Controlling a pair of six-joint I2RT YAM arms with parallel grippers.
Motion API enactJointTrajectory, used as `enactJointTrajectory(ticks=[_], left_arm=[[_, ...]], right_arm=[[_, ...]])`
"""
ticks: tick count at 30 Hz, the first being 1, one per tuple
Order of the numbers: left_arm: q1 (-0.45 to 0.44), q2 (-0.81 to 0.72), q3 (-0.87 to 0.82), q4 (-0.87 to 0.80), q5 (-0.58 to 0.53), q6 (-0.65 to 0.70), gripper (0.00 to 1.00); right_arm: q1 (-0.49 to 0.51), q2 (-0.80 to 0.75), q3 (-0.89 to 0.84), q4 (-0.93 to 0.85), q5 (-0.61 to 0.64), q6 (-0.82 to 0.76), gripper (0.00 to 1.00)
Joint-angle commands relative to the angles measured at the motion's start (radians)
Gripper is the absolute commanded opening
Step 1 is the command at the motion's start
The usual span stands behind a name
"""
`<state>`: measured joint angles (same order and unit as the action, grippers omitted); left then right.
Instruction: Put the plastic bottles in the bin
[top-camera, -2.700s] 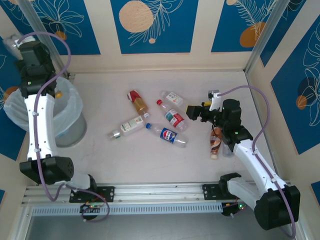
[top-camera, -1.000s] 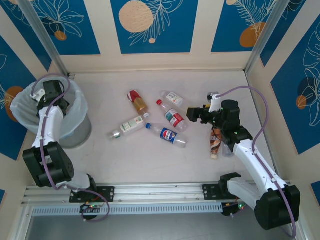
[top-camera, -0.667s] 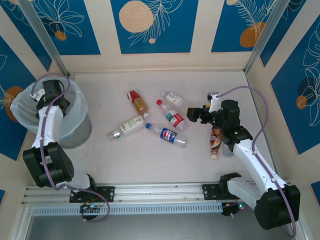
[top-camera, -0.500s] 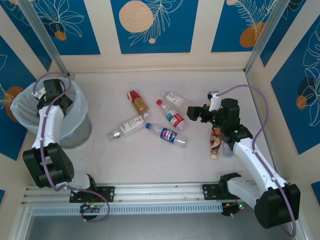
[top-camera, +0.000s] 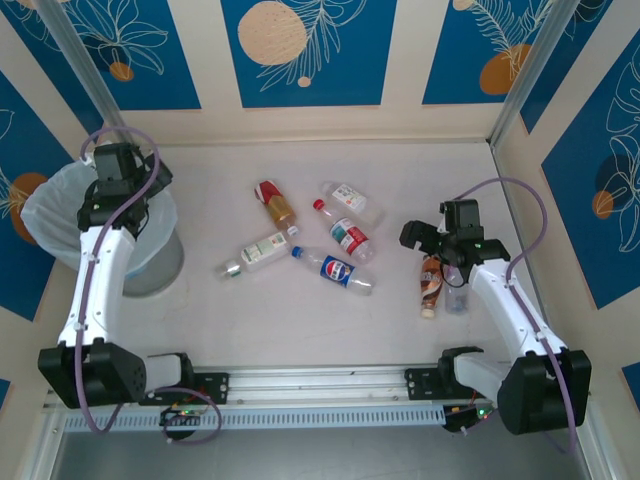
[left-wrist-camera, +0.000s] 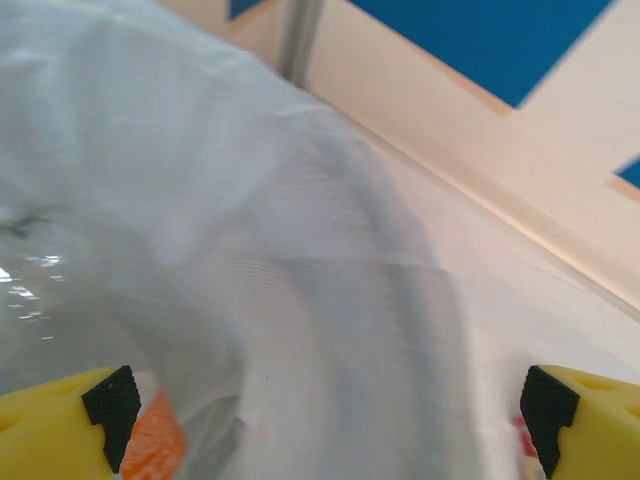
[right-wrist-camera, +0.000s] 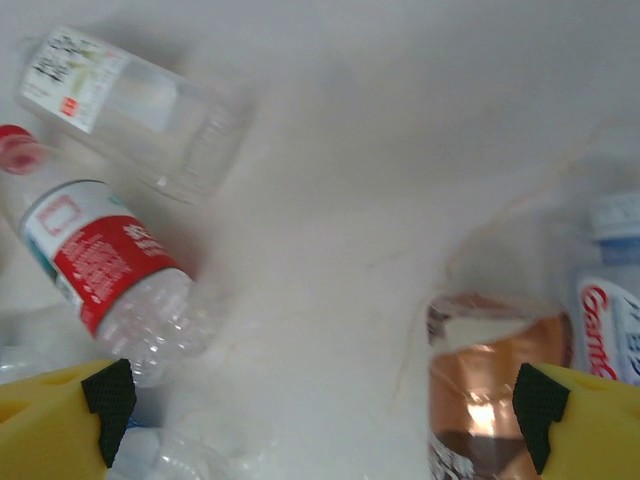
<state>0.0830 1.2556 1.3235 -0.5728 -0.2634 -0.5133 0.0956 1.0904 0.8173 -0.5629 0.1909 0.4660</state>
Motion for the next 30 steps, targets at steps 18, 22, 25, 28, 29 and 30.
enactJointTrajectory(ticks=[18, 22, 25, 28, 29, 30], left_arm=[[-0.045, -0.167, -0.124, 0.121, 0.526, -0.080, 0.99], [-0.045, -0.214, -0.151, 0.084, 0.461, -0.181, 0.99], [-0.044, -0.262, -0.187, 0.073, 0.416, -0.243, 0.99], [-0.045, -0.279, -0.187, 0.055, 0.422, -0.255, 0.99], [-0.044, -0.277, -0.178, 0.045, 0.432, -0.253, 0.99], [-0.045, -0.271, -0.169, 0.036, 0.451, -0.251, 0.99]], right_arm=[[0.025, 0.020, -0.130, -0.214, 0.065, 0.228, 0.82], [0.084, 0.072, -0.141, -0.232, 0.138, 0.280, 0.80], [0.117, 0.060, -0.177, -0.230, 0.161, 0.324, 0.80], [0.125, 0.049, -0.204, -0.239, 0.154, 0.356, 0.80], [0.126, 0.049, -0.215, -0.238, 0.149, 0.367, 0.80], [0.127, 0.051, -0.226, -0.231, 0.142, 0.375, 0.80]])
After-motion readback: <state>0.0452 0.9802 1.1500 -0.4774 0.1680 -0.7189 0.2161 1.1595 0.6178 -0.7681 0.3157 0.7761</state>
